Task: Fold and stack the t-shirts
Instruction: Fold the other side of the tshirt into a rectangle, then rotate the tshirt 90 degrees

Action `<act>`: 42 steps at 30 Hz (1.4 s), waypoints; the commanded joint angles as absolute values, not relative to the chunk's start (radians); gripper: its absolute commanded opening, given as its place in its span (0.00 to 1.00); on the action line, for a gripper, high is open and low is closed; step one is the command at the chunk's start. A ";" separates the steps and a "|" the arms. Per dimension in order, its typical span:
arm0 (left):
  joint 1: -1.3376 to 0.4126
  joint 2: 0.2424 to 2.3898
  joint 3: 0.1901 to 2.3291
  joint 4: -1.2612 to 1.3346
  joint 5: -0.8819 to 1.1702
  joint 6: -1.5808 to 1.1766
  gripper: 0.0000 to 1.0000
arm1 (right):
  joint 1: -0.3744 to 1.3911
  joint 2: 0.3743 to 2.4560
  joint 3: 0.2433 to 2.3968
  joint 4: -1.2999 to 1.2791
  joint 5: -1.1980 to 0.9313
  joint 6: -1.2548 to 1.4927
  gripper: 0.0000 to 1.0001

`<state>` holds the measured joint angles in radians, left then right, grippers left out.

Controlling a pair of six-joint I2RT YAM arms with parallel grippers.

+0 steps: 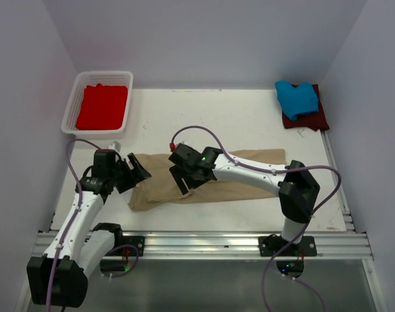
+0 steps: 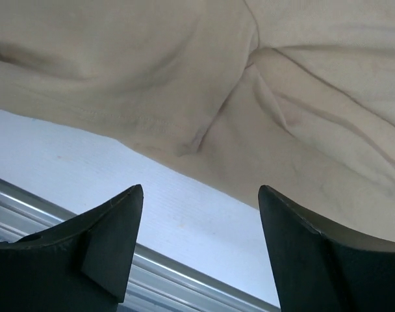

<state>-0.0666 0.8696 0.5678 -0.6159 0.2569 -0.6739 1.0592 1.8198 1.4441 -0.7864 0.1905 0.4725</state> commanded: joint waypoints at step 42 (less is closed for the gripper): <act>-0.245 1.601 0.629 -0.035 0.025 -0.828 0.00 | 0.382 1.681 0.868 -0.337 0.272 0.549 0.00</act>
